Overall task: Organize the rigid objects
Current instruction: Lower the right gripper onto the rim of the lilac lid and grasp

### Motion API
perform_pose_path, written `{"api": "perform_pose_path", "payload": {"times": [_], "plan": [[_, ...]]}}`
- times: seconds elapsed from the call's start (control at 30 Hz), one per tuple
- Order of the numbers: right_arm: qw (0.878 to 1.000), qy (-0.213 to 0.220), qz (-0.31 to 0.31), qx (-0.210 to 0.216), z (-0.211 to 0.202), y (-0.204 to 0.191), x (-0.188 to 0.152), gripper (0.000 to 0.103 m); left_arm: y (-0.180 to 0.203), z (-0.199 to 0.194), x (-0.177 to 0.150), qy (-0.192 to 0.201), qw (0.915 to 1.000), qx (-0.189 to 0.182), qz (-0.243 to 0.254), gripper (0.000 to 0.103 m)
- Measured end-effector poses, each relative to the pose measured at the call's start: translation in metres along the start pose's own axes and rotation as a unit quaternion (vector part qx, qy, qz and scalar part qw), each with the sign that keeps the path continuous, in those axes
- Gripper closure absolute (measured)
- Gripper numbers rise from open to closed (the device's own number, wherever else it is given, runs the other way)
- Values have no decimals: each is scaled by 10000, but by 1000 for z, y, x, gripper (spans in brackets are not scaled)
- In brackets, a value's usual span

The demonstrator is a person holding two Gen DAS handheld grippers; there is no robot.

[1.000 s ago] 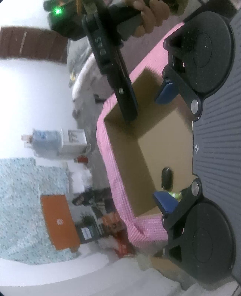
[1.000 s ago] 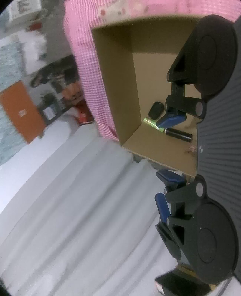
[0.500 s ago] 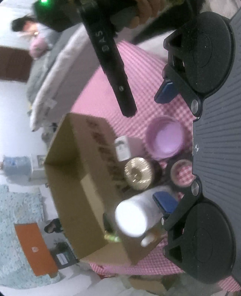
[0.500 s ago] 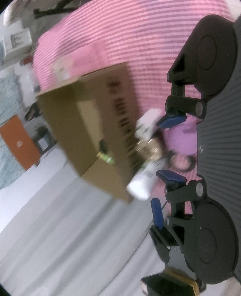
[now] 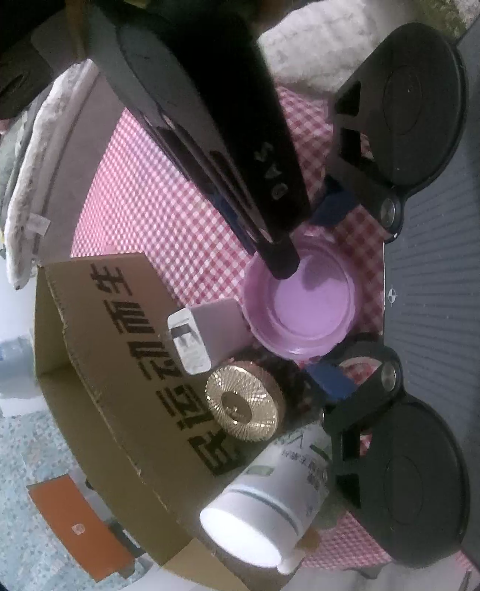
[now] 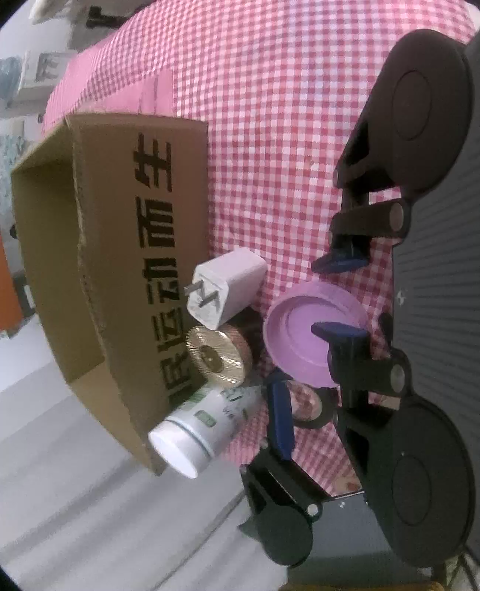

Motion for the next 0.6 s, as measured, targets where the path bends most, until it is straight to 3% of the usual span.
{"api": "perform_pose_path", "payload": {"times": [0.23, 0.6], "plan": [[9991, -78, -323, -246, -1, 6, -3, 86, 15, -2, -1, 140, 9996, -259, 44, 26], [9989, -122, -128, -425, -16, 33, -10, 86, 24, 8, 4, 184, 9992, -289, 185, 17]]}}
Point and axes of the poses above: each gripper's, at about its wrist camera, not at the fingertips, and z roughly the way its jaws point, y to its right, x to its top, the point moved 7 cm from there along z, roughly the way its jaws point, and after that the axes turned 14 degrees about -z, right-handed, at the moved point
